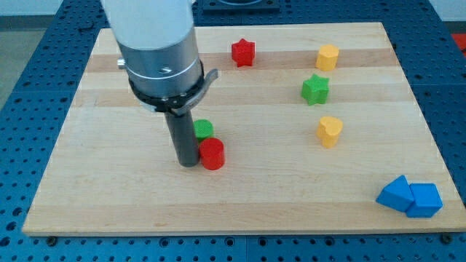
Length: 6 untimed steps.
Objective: Slide the green star to the right a bit
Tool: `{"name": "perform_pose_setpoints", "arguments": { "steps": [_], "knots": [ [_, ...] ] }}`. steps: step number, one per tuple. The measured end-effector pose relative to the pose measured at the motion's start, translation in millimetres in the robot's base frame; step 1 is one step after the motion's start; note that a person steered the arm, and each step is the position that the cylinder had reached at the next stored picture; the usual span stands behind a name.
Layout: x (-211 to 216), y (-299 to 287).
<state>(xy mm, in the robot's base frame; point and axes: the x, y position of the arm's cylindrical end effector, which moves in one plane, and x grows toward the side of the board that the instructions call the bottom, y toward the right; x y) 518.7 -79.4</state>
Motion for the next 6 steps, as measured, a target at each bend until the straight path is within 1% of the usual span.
{"name": "perform_pose_setpoints", "arguments": {
  "steps": [1, 2, 3, 5, 6],
  "knots": [
    [-7.2, -8.2],
    [-39.1, -24.9],
    [-52.1, -4.5],
    [-52.9, 54.6],
    [-53.0, 48.4]
  ]
}}
